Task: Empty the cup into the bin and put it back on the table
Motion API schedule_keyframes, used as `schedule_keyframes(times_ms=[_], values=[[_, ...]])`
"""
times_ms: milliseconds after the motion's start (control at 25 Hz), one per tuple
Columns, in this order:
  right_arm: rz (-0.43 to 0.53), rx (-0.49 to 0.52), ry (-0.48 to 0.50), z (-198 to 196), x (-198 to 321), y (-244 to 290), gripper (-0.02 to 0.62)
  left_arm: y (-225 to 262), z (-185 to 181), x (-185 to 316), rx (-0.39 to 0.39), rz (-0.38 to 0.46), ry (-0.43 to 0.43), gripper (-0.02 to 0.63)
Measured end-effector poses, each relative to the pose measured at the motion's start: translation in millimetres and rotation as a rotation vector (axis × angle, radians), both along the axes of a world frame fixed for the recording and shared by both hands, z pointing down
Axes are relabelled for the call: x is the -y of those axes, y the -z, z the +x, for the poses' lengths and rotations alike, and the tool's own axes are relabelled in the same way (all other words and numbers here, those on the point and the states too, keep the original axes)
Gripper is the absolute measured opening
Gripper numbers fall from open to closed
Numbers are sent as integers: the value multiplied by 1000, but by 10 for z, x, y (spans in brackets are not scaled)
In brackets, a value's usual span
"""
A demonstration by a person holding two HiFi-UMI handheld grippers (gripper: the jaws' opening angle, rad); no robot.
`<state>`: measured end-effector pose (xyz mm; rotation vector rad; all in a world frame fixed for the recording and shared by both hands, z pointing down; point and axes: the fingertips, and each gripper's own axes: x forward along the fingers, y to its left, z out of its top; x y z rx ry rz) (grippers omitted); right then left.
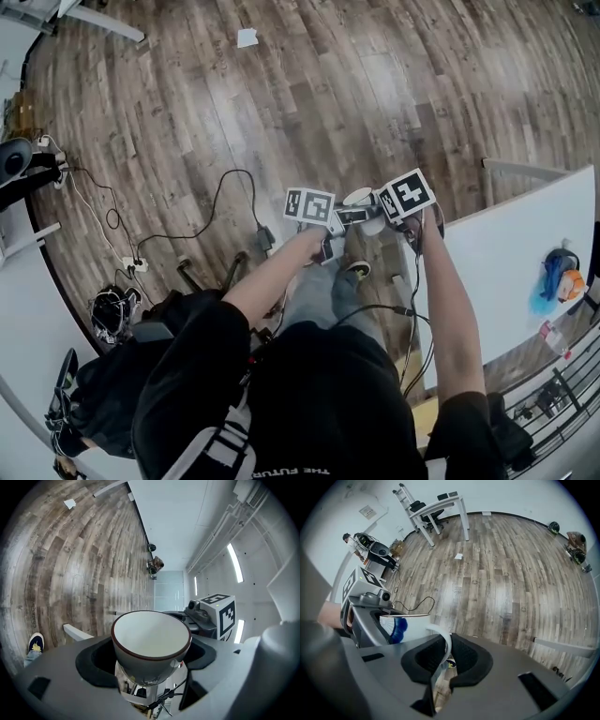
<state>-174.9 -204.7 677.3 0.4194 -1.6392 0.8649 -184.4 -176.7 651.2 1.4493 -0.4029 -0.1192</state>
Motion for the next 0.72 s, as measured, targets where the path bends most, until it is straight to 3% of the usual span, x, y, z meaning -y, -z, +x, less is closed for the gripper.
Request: schedule_keyframes(times_ms=[160,320,560,720], values=[[25,16,-16,56,24,52,51,48,55,20,19,29,-15,388],[127,72,-59,75,105,294,51,276,74,86,87,156,-56,390],[406,215,-153,206,208,1024,51,940,175,183,249,490,-142,390],[701,297,-240,533,163,1740,51,1562,479,115,327,812,-238,390]])
